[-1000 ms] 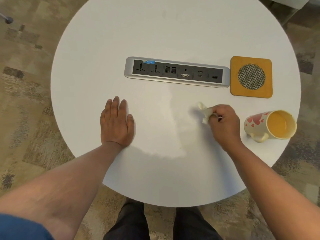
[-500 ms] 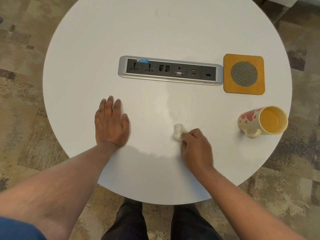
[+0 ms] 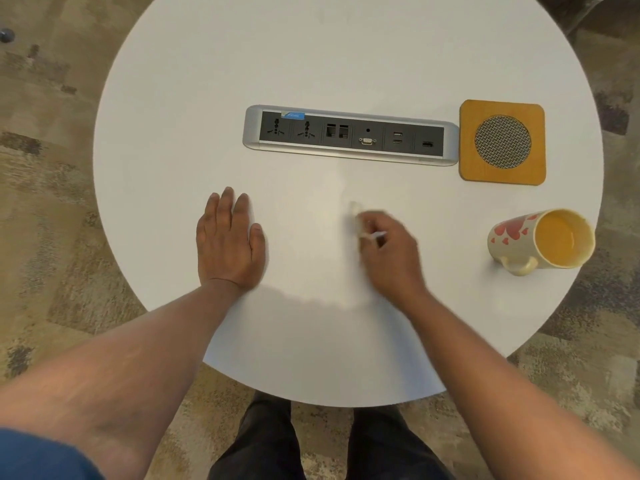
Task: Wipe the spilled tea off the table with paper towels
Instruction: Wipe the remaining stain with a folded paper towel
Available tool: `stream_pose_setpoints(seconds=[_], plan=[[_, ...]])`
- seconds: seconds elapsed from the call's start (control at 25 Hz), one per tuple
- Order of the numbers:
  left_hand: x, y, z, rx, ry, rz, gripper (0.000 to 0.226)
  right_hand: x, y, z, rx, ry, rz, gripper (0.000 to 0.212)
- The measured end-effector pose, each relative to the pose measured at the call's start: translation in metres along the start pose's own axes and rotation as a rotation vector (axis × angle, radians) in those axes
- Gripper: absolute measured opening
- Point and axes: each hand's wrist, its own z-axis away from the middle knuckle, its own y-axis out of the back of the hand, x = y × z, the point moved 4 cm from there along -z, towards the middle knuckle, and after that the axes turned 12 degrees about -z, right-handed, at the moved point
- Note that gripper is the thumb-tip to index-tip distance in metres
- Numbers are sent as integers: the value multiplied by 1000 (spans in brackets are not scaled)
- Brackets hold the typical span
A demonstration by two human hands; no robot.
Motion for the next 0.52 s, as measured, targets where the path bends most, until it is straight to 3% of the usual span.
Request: stream_pose_setpoints(seconds=[0.2,0.32,0.44,0.52], plan=[[-1,-1,0,-3,-1,-3,59,13,45,-33,83,-228,-293,44],[0,-1,0,-4,6,-5,59,16,50,-33,76,-224,-319,27],[0,0,0,-9,2,-7,59,17,53,-31,-24,-162,-129,37],[0,0,0,-12,4,-6,59,18,54,-32,19,-100,26,38]])
